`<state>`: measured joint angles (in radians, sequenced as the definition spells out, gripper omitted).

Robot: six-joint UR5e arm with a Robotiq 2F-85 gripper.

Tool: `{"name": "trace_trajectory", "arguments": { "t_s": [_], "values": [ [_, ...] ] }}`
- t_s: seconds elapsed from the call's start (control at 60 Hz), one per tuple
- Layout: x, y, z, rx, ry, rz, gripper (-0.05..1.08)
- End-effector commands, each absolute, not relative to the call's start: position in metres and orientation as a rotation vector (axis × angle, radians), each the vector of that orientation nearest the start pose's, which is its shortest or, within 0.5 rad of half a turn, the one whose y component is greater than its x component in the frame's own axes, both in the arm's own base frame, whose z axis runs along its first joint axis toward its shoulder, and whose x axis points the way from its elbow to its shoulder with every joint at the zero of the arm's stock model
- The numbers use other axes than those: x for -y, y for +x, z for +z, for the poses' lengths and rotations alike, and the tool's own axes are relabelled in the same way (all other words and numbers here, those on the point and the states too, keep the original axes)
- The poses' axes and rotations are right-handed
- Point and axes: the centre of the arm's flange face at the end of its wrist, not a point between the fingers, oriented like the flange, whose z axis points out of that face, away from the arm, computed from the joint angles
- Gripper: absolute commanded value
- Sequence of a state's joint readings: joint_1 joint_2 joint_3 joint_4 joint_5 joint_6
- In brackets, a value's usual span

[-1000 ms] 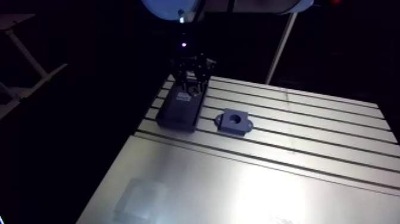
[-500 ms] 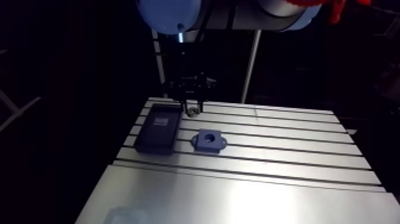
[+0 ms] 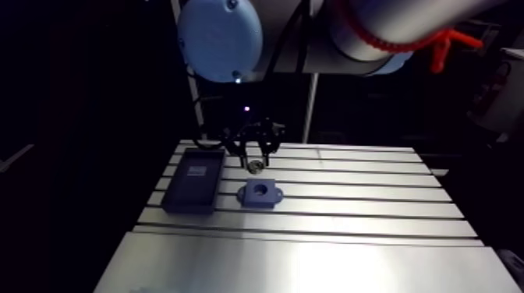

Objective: Pick up the bearing and press it into the housing until flush.

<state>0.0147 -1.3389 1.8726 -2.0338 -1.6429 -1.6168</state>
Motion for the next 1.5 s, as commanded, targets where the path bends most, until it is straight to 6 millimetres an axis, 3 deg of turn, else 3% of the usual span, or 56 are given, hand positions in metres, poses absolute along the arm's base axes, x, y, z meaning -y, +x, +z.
{"name": "trace_trajectory", "arguments": {
  "t_s": [0.017, 0.233, 0.45, 1.15, 1.5],
  "values": [
    [0.132, -0.523, 0.263, -3.092, -0.108, 0.126, 0.83],
    [0.132, -0.526, 0.254, -3.119, -0.108, 0.128, 0.83],
    [0.129, -0.528, 0.234, -3.110, -0.099, 0.124, 0.84],
    [0.117, -0.532, 0.211, -3.078, -0.114, 0.117, 0.85],
    [0.119, -0.534, 0.208, -3.074, -0.122, 0.117, 0.85]
  ]
}}
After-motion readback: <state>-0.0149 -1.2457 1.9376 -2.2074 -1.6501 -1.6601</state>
